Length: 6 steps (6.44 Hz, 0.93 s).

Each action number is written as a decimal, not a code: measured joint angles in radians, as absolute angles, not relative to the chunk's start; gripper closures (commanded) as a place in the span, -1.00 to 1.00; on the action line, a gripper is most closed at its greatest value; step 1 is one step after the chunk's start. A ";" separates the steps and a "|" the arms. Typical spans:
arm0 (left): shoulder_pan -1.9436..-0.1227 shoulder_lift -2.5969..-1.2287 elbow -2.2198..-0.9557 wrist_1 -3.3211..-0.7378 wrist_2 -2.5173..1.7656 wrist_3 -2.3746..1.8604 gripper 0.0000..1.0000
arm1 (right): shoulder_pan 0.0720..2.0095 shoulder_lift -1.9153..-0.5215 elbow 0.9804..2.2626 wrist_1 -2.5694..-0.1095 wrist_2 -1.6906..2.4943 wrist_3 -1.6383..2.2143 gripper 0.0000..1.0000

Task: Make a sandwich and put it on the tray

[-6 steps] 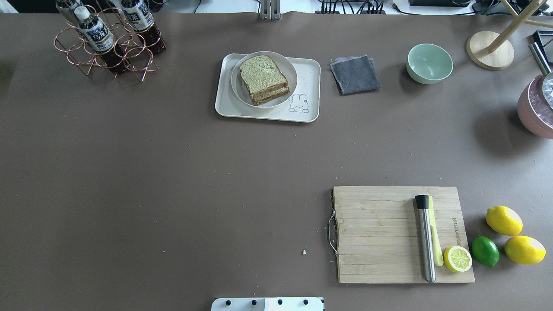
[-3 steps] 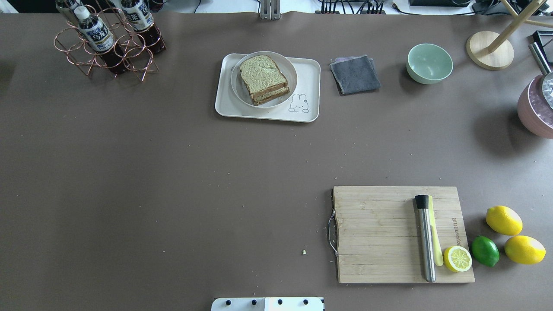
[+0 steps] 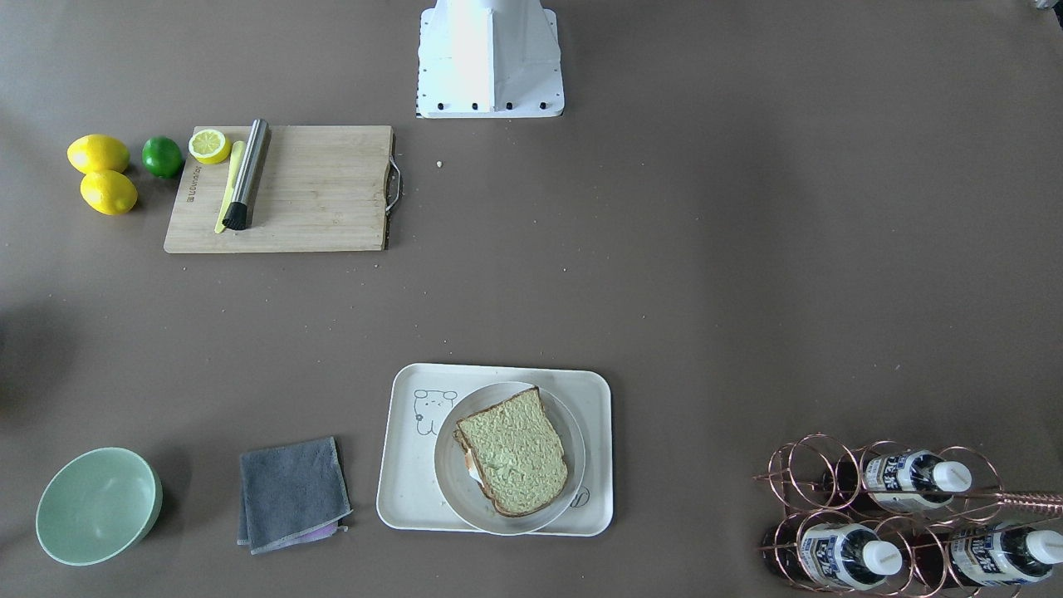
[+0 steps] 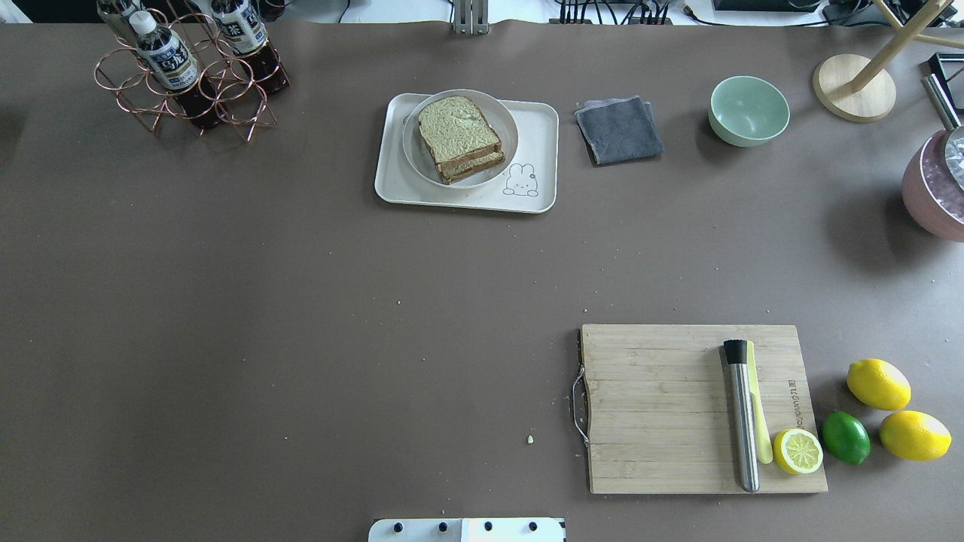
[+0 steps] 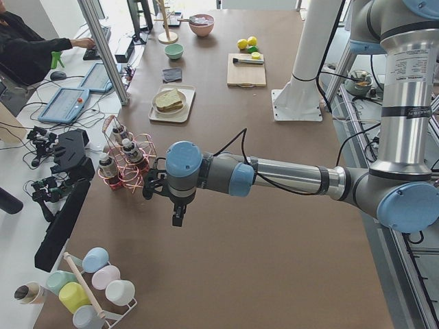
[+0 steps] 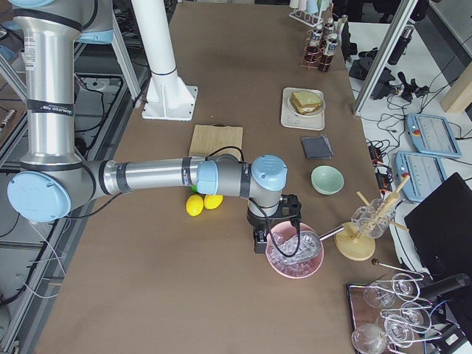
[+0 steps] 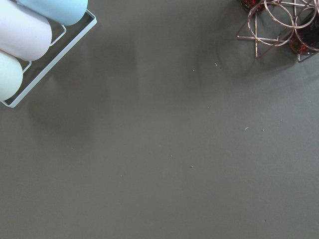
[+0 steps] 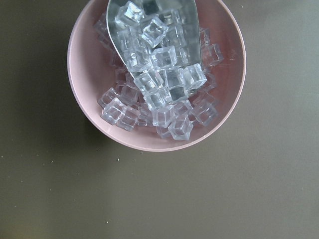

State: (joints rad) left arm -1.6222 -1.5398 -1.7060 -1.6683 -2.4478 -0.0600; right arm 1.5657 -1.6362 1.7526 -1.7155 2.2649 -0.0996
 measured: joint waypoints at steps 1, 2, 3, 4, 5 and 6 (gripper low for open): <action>-1.622 -1.525 -1.700 -1.673 -2.447 -0.060 -0.94 | 1.565 -1.643 1.751 -1.716 2.273 -0.097 -0.99; -1.622 -1.515 -1.699 -1.674 -2.448 -0.061 -0.94 | 1.565 -1.644 1.749 -1.715 2.283 -0.095 -0.99; -1.623 -1.511 -1.700 -1.674 -2.445 -0.061 -0.94 | 1.565 -1.644 1.747 -1.715 2.293 -0.094 -0.99; -1.620 -1.510 -1.701 -1.673 -2.440 -0.060 -0.94 | 1.565 -1.644 1.746 -1.715 2.301 -0.094 -0.99; -1.616 -1.510 -1.703 -1.672 -2.438 -0.060 -0.94 | 1.565 -1.644 1.746 -1.715 2.306 -0.094 -0.99; -1.612 -1.509 -1.704 -1.671 -2.438 -0.060 -0.94 | 1.565 -1.644 1.747 -1.713 2.308 -0.094 -0.99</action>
State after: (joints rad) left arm -1.6122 -1.5095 -1.7035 -1.6708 -2.4378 -0.0599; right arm 1.5647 -1.6444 1.7465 -1.7126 2.3078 -0.0936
